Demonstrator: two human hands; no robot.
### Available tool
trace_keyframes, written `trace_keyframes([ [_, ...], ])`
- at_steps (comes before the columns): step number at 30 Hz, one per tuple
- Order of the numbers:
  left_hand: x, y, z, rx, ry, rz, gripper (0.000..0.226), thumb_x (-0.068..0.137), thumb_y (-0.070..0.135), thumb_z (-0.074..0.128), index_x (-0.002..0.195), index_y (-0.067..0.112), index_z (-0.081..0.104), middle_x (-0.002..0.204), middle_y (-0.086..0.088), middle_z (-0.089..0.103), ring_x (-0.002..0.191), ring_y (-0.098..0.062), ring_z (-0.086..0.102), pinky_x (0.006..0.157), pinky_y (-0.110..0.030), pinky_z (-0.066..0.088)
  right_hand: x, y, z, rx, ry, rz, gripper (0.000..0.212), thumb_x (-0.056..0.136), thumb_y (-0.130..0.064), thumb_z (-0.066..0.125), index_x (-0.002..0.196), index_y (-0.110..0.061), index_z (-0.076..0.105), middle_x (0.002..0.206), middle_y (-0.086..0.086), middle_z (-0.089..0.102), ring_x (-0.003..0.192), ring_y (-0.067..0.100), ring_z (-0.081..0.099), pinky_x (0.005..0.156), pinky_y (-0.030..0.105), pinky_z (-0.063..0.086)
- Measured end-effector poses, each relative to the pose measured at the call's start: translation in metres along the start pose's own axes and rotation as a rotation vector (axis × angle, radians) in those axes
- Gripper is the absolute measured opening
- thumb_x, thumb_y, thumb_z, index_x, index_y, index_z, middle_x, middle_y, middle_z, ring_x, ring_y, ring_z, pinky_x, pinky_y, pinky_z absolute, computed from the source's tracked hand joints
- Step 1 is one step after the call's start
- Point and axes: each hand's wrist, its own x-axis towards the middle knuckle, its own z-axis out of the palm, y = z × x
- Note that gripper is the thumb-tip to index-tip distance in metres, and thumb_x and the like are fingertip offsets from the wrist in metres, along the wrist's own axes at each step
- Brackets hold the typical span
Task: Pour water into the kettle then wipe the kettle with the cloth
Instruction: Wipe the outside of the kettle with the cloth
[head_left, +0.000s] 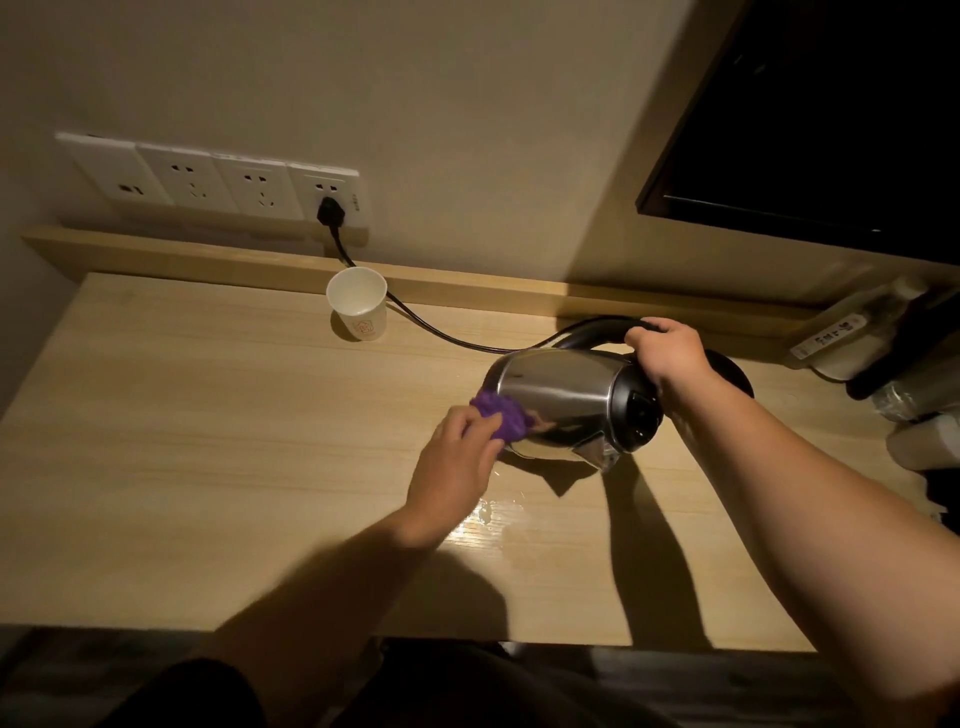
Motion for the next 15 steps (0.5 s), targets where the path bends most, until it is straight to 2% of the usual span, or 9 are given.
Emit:
trace_keyframes([
  [3, -0.031, 0.001, 0.027, 0.069, -0.295, -0.040, 0.031, 0.100, 0.034, 0.043, 0.129, 0.030, 0.052, 0.123, 0.005, 0.045, 0.109, -0.014, 0.046, 0.093, -0.029, 0.041, -0.005, 0.000, 0.005, 0.026, 0.010, 0.045, 0.047, 0.094, -0.016, 0.058, 0.140, -0.019, 0.050, 0.118, 0.015, 0.062, 0.092, 0.031, 0.065, 0.075, 0.038, 0.056],
  [4, -0.036, 0.003, 0.034, 0.073, -0.348, -0.060, 0.032, 0.101, 0.034, 0.040, 0.131, 0.030, 0.050, 0.126, 0.004, 0.045, 0.112, -0.014, 0.047, 0.095, -0.028, 0.040, -0.006, 0.003, 0.009, 0.038, 0.010, 0.066, 0.048, 0.093, -0.017, 0.059, 0.140, -0.020, 0.051, 0.118, 0.015, 0.062, 0.091, 0.031, 0.065, 0.080, 0.040, 0.057],
  [7, -0.031, 0.003, 0.035, 0.069, -0.340, -0.070, 0.033, 0.101, 0.034, 0.038, 0.131, 0.029, 0.050, 0.126, 0.003, 0.045, 0.111, -0.016, 0.048, 0.094, -0.028, 0.040, -0.009, 0.007, 0.017, 0.056, 0.010, 0.074, 0.048, 0.091, -0.018, 0.061, 0.138, -0.020, 0.054, 0.119, 0.015, 0.063, 0.089, 0.032, 0.067, 0.085, 0.044, 0.057],
  [9, -0.028, -0.002, 0.024, 0.046, -0.326, -0.079, 0.033, 0.100, 0.034, 0.040, 0.131, 0.030, 0.052, 0.127, 0.004, 0.046, 0.111, -0.016, 0.049, 0.094, -0.028, 0.041, -0.010, 0.004, 0.017, 0.058, 0.022, 0.046, 0.046, 0.092, -0.017, 0.060, 0.137, -0.018, 0.054, 0.116, 0.014, 0.064, 0.086, 0.029, 0.065, 0.078, 0.038, 0.056],
  [13, -0.027, -0.015, 0.003, 0.021, -0.248, -0.085, 0.032, 0.100, 0.033, 0.043, 0.130, 0.028, 0.054, 0.123, 0.004, 0.050, 0.103, -0.010, 0.052, 0.085, -0.020, 0.039, -0.013, -0.002, 0.015, 0.008, 0.040, -0.009, 0.039, 0.094, -0.017, 0.057, 0.133, -0.016, 0.054, 0.094, 0.006, 0.062, 0.075, 0.021, 0.061, 0.061, 0.029, 0.048],
  [15, -0.027, -0.015, -0.004, -0.009, -0.214, -0.114, 0.032, 0.100, 0.034, 0.043, 0.129, 0.026, 0.054, 0.119, 0.004, 0.050, 0.096, -0.009, 0.052, 0.080, -0.019, 0.038, -0.014, -0.003, 0.014, -0.025, 0.026, -0.011, 0.040, 0.093, -0.018, 0.058, 0.133, -0.015, 0.053, 0.098, 0.007, 0.061, 0.078, 0.023, 0.061, 0.066, 0.032, 0.051],
])
